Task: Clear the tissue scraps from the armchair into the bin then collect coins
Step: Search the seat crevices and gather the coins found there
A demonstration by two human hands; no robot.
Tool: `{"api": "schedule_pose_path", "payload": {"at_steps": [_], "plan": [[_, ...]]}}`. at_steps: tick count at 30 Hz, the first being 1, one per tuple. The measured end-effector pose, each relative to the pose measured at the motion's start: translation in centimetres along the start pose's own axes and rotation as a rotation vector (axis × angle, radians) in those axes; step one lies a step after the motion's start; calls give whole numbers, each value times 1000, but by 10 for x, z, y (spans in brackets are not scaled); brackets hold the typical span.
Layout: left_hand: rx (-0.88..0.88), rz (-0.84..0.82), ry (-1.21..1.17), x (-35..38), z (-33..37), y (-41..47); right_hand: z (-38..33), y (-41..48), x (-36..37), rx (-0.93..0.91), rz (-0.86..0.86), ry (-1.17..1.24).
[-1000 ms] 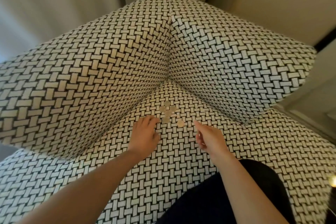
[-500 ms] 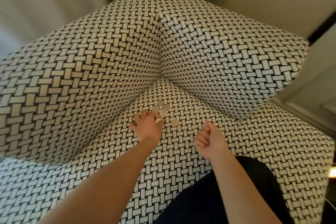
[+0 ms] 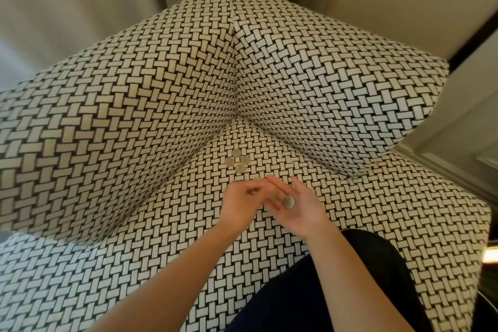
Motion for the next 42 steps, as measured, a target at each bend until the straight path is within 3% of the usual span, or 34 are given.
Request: {"api": "schedule_pose_path", "payload": {"at_steps": [4, 8, 10, 14, 19, 21, 24, 26, 29, 31, 34, 36, 39, 42], "plan": [[32, 115, 140, 18, -8, 10, 1, -5, 0, 10, -7, 95], [60, 346, 236, 10, -8, 24, -3, -4, -2, -83, 91, 258], [32, 299, 418, 6, -16, 32, -5, -4, -3, -130, 118, 287], [-14, 53, 738, 8, -36, 41, -7, -7, -6, -182, 141, 327], [-15, 84, 813, 11, -35, 46, -5, -11, -8, -171, 174, 236], [-58, 43, 781, 10, -33, 47, -4, -11, -8, -156, 176, 207], [-139, -21, 485, 5, -26, 46, -3, -9, -9, -154, 190, 200], [-113, -22, 266, 3, -13, 36, -2, -7, -9, -141, 208, 169], [-16, -91, 131, 10, 2, 15, 1, -10, -6, -95, 208, 87], [95, -123, 187, 19, 4, 4, 3, -13, -4, -67, 181, 63], [249, -18, 485, 25, 4, 5, 3, -12, -2, -35, 134, 91], [272, 69, 484, 21, 5, 11, 2, -9, -2, -45, 119, 160], [203, 228, 433, 4, -2, 29, 0, -7, -2, -70, 73, 254], [-16, 288, 517, -18, -23, 55, -1, -7, -2, -72, 64, 280]]}}
Point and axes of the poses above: each hand's wrist, its own y-axis towards the middle knuckle, its own x-axis out of the palm, z = x × y, the point moved 2 cm from there along y, towards the middle knuckle, and after that the axes turned 1 degree about -y, right-handed, at the moved point
